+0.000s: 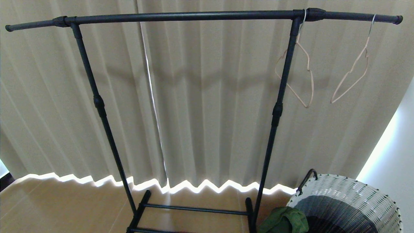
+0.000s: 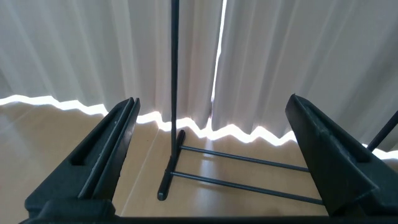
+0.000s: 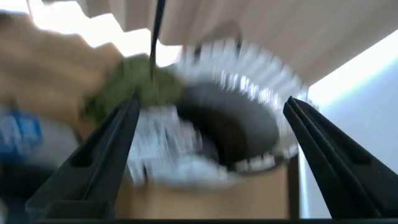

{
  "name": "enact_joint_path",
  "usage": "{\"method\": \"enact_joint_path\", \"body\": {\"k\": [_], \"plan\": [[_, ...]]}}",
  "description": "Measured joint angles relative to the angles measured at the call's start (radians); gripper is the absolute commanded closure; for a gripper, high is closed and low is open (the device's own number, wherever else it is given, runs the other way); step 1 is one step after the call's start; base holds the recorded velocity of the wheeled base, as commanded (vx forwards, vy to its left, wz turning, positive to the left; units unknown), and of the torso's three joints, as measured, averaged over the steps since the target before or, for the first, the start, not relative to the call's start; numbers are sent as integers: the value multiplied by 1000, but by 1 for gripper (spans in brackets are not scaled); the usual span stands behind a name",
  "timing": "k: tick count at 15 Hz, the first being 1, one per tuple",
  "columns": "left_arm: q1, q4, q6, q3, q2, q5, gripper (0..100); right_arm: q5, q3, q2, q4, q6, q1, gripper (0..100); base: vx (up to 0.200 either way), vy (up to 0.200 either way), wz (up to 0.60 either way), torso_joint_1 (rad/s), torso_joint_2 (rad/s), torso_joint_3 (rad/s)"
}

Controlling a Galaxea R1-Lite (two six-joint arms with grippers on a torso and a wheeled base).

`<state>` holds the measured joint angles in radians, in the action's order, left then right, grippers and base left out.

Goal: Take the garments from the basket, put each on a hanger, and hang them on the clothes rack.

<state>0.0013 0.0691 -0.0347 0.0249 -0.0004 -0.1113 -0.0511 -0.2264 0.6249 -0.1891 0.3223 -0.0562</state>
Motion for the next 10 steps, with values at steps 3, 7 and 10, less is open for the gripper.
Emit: {"method": "enact_joint_path", "body": {"k": [3,7,10], "plan": [[0,0,0,1,0,0,0,-66,-3,278,42,96,2,0,0,0,0,0,0,0],[0,0,-2,1,0,0,0,-107,11,580,149,139,1,0,0,0,0,0,0,0],[0,0,-2,1,0,0,0,-109,50,740,270,209,-3,0,0,0,0,0,0,0]]}}
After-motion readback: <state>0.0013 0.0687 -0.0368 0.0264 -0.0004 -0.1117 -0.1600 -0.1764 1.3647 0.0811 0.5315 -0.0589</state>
